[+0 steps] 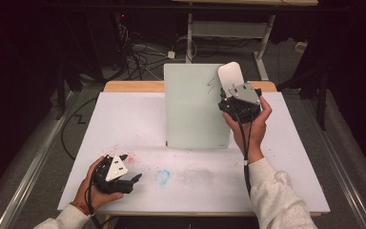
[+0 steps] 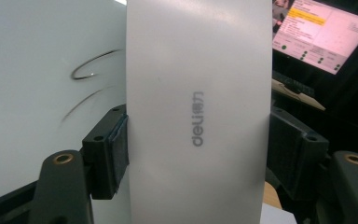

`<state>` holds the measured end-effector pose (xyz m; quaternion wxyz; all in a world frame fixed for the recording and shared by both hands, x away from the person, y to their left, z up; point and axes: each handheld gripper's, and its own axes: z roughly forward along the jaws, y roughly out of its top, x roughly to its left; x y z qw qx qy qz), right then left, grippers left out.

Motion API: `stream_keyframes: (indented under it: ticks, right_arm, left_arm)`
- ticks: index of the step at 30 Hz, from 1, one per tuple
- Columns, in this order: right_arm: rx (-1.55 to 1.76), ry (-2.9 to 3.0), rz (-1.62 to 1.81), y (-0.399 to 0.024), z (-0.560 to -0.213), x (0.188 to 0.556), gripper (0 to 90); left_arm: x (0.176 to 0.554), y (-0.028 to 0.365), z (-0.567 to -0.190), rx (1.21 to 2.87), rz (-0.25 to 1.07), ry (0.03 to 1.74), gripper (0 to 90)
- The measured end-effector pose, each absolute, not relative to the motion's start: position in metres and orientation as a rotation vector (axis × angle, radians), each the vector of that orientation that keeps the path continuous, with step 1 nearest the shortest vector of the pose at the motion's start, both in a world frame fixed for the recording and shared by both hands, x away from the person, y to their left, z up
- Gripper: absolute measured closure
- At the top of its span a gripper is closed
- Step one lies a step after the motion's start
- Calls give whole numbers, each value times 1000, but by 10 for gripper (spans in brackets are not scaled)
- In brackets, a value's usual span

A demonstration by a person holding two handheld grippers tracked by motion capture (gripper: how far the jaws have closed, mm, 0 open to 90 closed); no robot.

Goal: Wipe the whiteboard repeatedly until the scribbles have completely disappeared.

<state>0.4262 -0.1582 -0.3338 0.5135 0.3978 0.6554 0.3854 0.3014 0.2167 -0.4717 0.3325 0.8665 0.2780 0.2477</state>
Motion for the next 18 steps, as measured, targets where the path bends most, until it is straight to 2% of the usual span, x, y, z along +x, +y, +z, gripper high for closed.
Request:
stream_keyframes:
  ticks: [9, 18]
  right_arm:
    - [995, 1571, 962, -167, -331, 427, 310]
    - [842, 1757, 926, -132, -354, 417, 310]
  left_arm:
    - [302, 216, -472, 2266, 645, 724, 195]
    - [301, 216, -472, 2265, 646, 724, 194]
